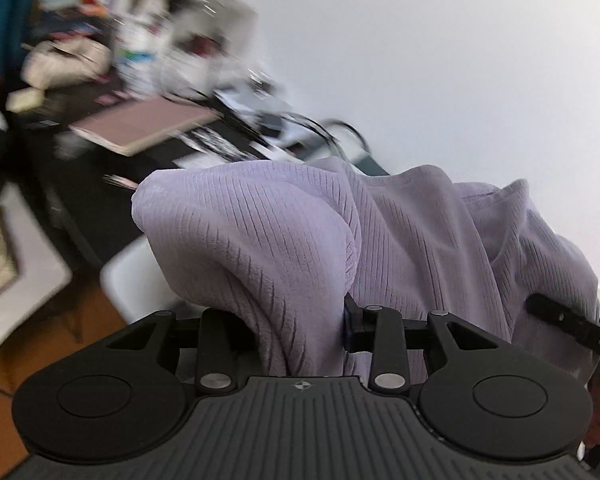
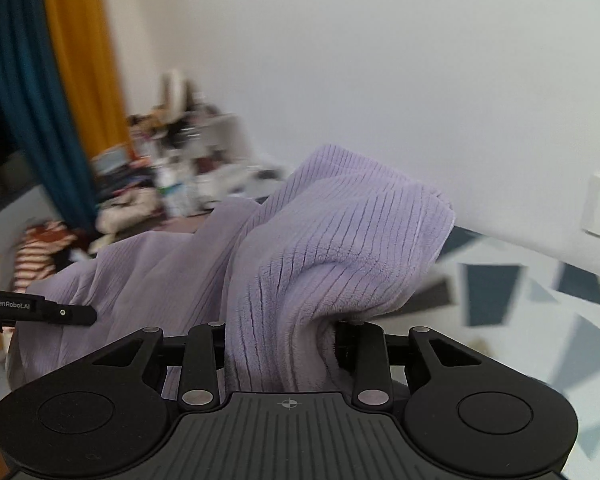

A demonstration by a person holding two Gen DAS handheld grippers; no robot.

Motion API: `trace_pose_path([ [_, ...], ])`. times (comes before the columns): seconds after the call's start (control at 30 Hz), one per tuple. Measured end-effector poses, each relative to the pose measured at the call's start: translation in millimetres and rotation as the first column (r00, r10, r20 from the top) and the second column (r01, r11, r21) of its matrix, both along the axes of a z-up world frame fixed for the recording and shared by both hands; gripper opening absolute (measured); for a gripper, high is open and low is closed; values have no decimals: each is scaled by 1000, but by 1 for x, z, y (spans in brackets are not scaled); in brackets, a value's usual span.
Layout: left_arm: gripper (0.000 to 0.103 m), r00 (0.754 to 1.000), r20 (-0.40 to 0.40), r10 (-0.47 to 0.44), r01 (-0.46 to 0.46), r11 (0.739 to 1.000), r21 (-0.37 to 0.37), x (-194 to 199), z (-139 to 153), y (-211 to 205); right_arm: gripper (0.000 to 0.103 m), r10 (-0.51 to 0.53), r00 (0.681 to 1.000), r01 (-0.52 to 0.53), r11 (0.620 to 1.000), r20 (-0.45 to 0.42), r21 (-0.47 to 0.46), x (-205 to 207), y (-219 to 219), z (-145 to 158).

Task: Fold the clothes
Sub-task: 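Carry the held bundle with both tools over to the tan chair seat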

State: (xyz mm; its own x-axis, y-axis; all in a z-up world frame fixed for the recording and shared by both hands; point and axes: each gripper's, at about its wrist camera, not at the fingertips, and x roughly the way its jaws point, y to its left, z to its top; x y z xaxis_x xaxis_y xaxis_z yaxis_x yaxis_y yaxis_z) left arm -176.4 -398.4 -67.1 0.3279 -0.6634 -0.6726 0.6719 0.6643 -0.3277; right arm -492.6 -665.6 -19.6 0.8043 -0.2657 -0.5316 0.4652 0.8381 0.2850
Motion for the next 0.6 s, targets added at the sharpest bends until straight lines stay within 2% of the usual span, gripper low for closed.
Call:
trace_pose_path([
  [0.13, 36, 990, 11, 137, -137, 991, -8, 12, 11, 58, 30, 133, 991, -133, 991, 28, 8, 41, 23, 11],
  [0.27, 36, 957, 10, 288, -288, 957, -14, 27, 13, 126, 30, 280, 959, -280, 960, 35, -10, 96, 62, 27],
  [0.4, 36, 902, -8, 432, -432, 902, -26, 50, 9, 205, 30, 428, 903, -427, 904, 29, -20, 165, 117, 36],
  [0.6, 36, 792, -19, 611, -611, 791, -37, 78, 4, 349, 30, 606, 796, -606, 795, -8, -13, 266, 244, 45],
])
